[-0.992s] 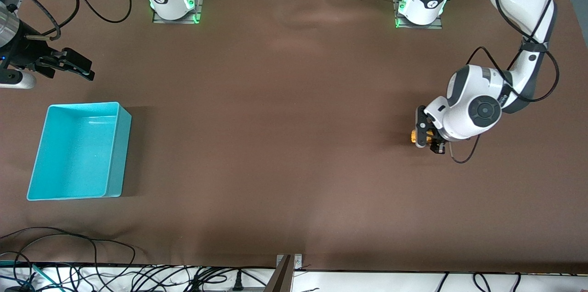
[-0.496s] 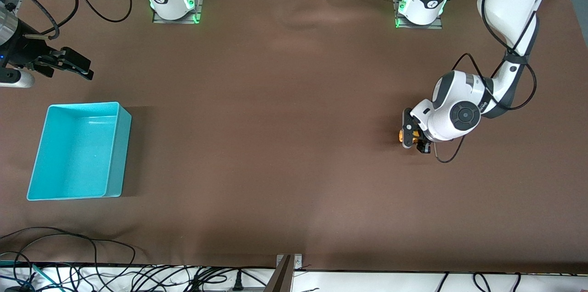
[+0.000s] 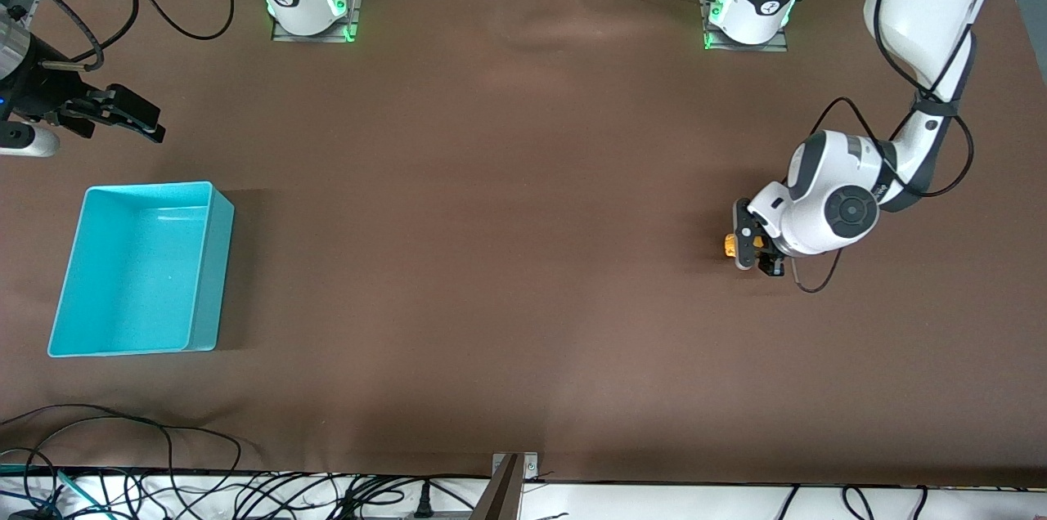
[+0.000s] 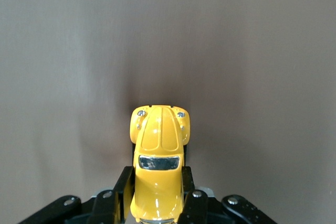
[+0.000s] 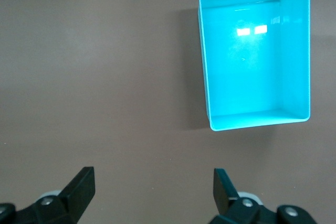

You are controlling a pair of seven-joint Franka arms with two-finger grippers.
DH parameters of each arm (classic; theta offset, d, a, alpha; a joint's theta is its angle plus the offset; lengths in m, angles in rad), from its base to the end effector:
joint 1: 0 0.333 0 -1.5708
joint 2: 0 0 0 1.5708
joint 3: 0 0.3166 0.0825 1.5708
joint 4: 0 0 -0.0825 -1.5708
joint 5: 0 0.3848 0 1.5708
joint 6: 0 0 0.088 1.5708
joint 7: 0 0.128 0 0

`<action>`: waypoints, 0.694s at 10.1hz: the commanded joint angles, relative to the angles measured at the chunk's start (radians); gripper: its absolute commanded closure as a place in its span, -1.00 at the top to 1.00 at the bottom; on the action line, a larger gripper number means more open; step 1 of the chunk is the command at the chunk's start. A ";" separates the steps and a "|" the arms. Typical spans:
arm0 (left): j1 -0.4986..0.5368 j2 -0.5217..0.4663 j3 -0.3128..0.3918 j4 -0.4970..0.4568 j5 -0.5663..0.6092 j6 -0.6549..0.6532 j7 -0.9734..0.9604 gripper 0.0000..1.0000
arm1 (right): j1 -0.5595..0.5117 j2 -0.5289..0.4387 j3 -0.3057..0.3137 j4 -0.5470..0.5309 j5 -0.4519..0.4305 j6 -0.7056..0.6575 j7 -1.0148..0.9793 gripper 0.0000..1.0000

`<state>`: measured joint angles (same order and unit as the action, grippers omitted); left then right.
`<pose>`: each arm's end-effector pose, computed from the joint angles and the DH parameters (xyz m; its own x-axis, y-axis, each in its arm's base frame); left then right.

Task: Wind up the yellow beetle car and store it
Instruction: 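Drag the car backward along the table with the left gripper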

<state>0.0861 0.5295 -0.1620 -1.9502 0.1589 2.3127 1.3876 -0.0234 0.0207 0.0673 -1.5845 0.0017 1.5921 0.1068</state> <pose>0.5982 -0.0398 0.1747 0.0025 -0.9990 -0.0454 -0.9885 -0.0093 0.1508 0.5622 0.0246 0.5879 0.9979 -0.0629 -0.0133 -0.0629 -0.9980 -0.0017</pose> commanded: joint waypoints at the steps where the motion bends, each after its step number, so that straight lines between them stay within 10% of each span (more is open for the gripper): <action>1: 0.084 0.047 -0.001 0.002 0.028 0.037 0.098 -0.89 | -0.001 -0.024 0.002 -0.028 -0.008 0.022 0.010 1.00; 7: 0.263 0.049 0.002 0.023 0.097 0.037 0.289 -0.89 | -0.001 -0.022 0.002 -0.034 -0.008 0.038 0.008 1.00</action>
<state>0.3060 0.5371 -0.1568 -1.9426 0.2128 2.3487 1.6411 -0.0235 0.0207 0.0672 -1.5904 0.0017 1.6106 0.1068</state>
